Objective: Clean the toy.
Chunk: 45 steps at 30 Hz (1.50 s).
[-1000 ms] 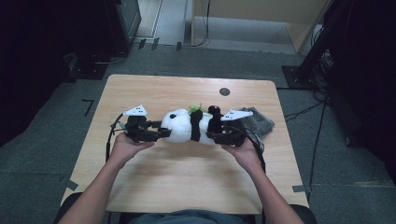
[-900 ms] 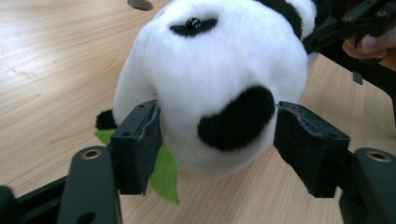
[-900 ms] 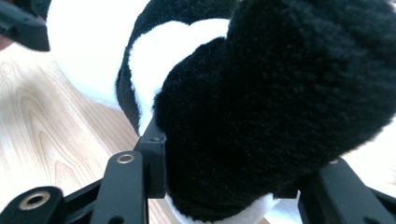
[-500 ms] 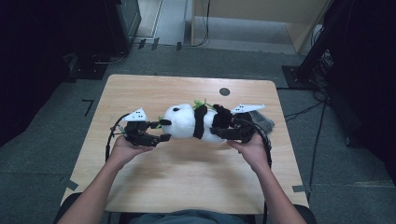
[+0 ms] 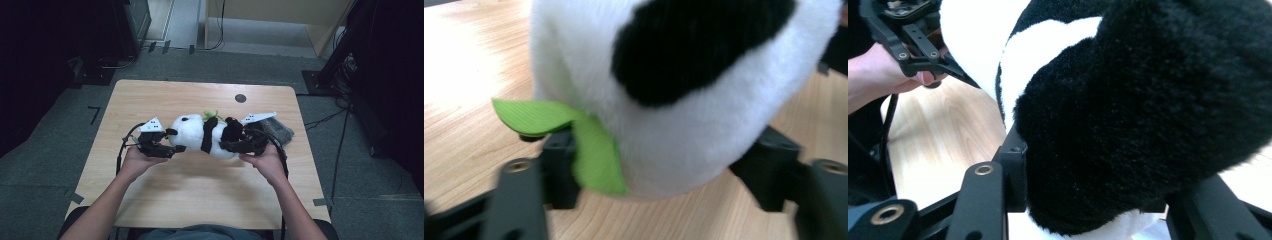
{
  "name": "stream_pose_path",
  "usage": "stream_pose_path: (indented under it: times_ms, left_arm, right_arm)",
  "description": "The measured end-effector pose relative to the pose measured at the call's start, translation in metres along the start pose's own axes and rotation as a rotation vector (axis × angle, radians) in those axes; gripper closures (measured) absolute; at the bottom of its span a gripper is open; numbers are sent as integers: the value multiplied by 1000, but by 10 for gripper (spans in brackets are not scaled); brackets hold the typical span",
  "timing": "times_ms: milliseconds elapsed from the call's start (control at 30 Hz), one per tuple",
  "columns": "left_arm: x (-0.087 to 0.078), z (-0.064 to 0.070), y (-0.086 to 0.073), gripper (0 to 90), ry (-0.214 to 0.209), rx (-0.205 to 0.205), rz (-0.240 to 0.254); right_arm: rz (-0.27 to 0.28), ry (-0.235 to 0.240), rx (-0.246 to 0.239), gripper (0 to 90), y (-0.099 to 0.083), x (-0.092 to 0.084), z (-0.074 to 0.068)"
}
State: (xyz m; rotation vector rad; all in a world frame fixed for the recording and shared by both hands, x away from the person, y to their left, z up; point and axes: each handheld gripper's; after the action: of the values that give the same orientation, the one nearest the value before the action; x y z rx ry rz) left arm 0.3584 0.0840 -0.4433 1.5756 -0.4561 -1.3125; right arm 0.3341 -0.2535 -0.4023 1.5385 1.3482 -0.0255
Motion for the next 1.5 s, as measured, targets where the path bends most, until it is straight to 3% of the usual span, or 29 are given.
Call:
stream_pose_path:
  times_ms: [133,300,433,600,733,800,933,1033,1133,1300,1400,1500]
  left_arm:
    - [-4,0,1,518,7,-14,10]
    - [-5,0,3,628,11,-36,2]
    - [-8,-4,3,646,6,-92,19]
    - [-15,-7,6,664,-5,-124,31]
    - [-22,-11,8,672,-11,-157,50]
    - [-26,-13,9,673,-25,-181,71]
    - [-30,-12,11,671,-39,-190,74]
    - [-29,-12,12,670,-48,-204,72]
    - [-27,-11,13,668,-55,-223,68]
    - [-21,-7,13,658,-39,-216,57]
    - [-18,-7,11,614,-25,-213,56]
    - [-15,-7,10,524,-5,-186,42]
  right_arm:
    - [17,-27,-10,438,0,3,2]
    - [37,-44,-23,348,-3,7,6]
    - [94,-37,-45,293,-5,7,9]
    - [143,-21,-124,248,-8,2,10]
    - [128,-38,-143,214,-13,1,12]
    - [127,-13,-137,214,-18,3,15]
    - [146,14,-151,180,-23,9,15]
    - [159,0,-155,152,-24,15,13]
    - [160,-25,-177,152,-25,21,11]
    - [137,-148,-227,241,-28,32,4]
    - [141,-162,-209,362,-27,31,4]
    - [108,-167,-207,463,-26,29,2]
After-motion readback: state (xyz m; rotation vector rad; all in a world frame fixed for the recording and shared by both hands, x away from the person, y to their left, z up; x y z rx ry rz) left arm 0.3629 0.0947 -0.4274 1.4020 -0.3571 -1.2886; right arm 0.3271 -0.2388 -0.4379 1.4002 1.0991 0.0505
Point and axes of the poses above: each handheld gripper's, and its own axes: x roughly forward along the jaws, y roughly out of its top, z roughly to its right, and after that the axes turned 9 degrees about x, right-handed
